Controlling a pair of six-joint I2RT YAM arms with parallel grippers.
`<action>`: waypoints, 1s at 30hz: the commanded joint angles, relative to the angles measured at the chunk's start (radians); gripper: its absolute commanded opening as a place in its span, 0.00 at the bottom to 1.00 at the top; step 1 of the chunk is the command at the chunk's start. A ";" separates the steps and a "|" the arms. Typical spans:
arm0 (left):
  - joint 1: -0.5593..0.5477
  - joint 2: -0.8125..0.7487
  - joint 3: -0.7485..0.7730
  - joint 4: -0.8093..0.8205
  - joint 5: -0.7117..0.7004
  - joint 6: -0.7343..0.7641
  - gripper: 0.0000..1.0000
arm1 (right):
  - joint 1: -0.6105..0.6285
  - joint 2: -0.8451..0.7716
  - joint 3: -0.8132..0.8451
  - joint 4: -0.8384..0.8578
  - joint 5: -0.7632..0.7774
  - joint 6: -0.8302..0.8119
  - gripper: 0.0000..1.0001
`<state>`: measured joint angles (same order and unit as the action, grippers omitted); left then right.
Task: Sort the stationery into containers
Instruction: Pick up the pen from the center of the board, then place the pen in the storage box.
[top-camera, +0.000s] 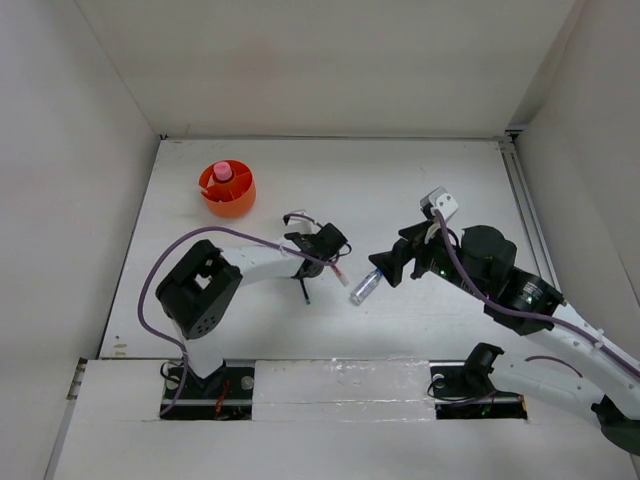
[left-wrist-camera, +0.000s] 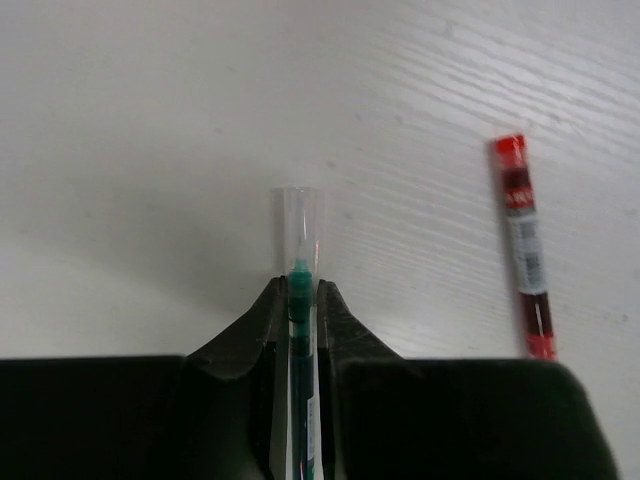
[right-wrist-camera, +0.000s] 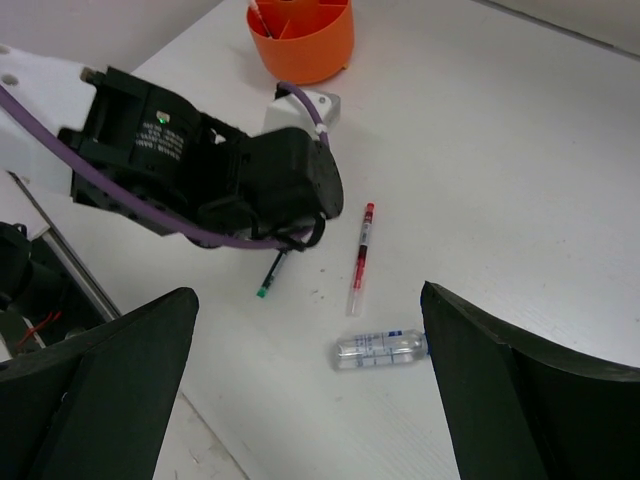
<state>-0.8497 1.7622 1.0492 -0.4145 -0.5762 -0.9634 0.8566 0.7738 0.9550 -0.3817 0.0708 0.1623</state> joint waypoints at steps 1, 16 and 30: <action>0.058 -0.122 0.003 -0.067 -0.050 0.029 0.00 | -0.007 -0.005 0.004 0.075 -0.022 0.009 0.99; 0.359 -0.211 0.328 -0.148 -0.315 0.045 0.00 | -0.007 -0.005 -0.024 0.115 -0.051 -0.027 0.99; 0.448 -0.202 0.449 -0.208 -0.571 -0.092 0.00 | -0.007 -0.005 -0.033 0.133 -0.069 -0.027 0.99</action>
<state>-0.4183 1.5940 1.4654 -0.5728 -0.9825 -0.9443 0.8566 0.7742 0.9180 -0.3202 0.0189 0.1490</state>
